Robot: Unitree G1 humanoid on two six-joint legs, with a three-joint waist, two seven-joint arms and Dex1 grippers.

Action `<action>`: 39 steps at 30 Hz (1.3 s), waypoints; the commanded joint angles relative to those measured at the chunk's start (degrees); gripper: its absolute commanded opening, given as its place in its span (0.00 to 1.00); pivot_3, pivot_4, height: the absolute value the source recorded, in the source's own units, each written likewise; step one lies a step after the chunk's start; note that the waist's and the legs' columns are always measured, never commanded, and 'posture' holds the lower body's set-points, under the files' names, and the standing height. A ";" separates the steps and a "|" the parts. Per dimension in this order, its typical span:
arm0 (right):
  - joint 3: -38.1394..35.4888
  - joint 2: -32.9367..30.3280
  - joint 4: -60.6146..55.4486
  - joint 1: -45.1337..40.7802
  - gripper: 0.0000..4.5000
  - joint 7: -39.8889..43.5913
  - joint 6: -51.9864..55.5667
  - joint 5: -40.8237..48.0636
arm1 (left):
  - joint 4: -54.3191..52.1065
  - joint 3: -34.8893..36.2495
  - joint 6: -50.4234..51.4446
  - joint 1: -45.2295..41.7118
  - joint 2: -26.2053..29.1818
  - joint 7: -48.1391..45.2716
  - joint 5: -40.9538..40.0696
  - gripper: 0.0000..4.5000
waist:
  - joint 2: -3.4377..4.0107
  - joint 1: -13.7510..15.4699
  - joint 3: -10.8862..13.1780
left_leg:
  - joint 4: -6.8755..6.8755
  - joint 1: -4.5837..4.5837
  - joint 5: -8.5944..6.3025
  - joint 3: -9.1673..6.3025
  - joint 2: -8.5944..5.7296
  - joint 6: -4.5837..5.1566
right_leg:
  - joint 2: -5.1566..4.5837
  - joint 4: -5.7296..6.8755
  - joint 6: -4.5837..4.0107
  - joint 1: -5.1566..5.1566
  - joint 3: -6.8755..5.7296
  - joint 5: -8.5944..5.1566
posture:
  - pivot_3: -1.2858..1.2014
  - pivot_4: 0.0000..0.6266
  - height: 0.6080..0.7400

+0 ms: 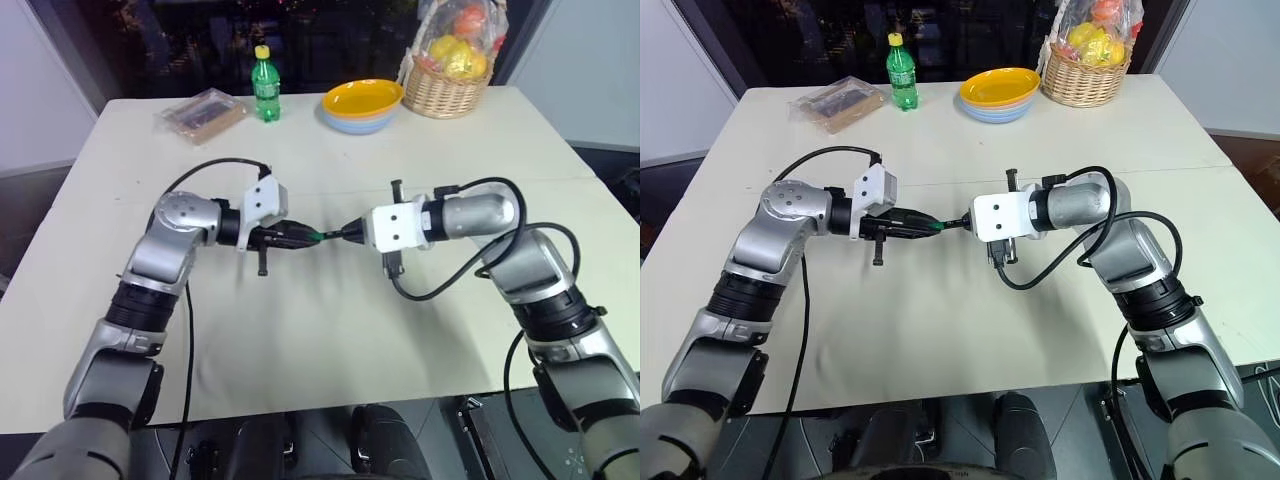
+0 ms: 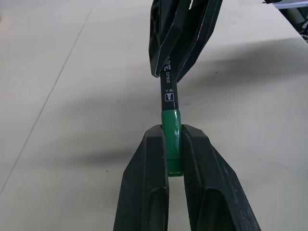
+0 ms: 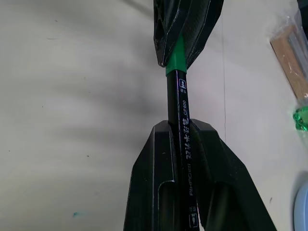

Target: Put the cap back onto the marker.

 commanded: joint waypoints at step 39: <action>-24.87 -10.65 -15.39 16.49 0.00 -20.49 57.21 10.01 | -26.73 8.09 12.65 16.92 2.15 26.19 -5.73 0.85 | -0.01 0.37 0.00 | -0.01 0.01 -0.14 -0.09 -0.01 0.22 | -0.07 -0.02 -0.03 0.05 0.01 0.00 | 0.52 0.24 1.00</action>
